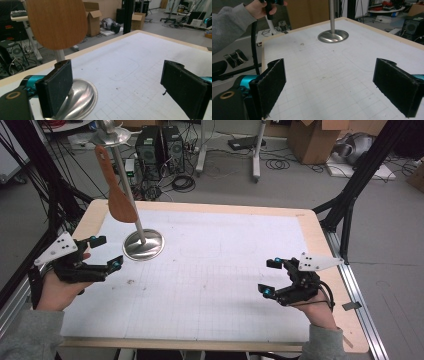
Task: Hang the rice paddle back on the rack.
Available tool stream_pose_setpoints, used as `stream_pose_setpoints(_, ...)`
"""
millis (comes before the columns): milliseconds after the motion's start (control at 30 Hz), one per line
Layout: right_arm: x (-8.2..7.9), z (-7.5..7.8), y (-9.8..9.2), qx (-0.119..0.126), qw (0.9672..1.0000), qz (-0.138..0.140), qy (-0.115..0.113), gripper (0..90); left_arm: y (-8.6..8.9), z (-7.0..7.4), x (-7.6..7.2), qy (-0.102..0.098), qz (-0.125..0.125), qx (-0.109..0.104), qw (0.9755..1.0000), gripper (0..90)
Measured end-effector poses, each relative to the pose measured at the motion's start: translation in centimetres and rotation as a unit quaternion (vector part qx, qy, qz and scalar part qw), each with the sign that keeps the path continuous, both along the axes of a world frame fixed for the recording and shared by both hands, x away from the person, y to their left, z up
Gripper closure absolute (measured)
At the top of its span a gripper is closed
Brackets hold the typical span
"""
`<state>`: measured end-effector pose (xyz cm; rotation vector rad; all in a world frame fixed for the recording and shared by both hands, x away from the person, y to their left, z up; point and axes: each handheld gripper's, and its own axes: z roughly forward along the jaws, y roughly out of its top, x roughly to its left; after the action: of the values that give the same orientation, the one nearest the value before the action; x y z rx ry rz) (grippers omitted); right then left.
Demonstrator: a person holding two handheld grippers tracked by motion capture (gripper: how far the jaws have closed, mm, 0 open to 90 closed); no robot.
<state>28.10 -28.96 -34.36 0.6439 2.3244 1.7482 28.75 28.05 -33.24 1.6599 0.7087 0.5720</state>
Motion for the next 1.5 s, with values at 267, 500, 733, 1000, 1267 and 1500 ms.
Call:
stream_pose_setpoints(267,-0.1,0.1,-0.1,0.004,1.0000,-0.005,-0.001,10.0,0.1,-1.4,-0.7,0.005,0.000,-0.018,0.9998,9.7)
stream_pose_setpoints(500,0.0,0.0,-0.1,0.007,0.9999,-0.012,-0.004,10.0,-0.1,-2.3,-1.1,0.010,0.004,-0.016,0.9998,9.6)
stream_pose_setpoints(733,0.1,-0.1,0.0,0.006,0.9999,-0.014,-0.006,10.0,-1.1,-3.3,-1.6,0.010,-0.007,-0.007,0.9999,9.3)
stream_pose_setpoints(1000,0.0,0.0,-0.3,0.015,0.9996,-0.024,-0.008,10.0,-1.7,-3.7,-2.0,-0.003,-0.007,-0.009,0.9999,9.2)
stream_pose_setpoints(1267,0.5,-0.8,-1.2,0.028,0.9988,-0.041,-0.001,10.0,-1.5,-4.6,-2.4,-0.002,0.011,-0.003,0.9999,9.2)
stream_pose_setpoints(1500,0.6,-1.1,-2.1,0.026,0.9971,-0.071,-0.009,10.0,-0.6,-5.2,-2.9,0.003,0.025,-0.009,0.9996,9.2)
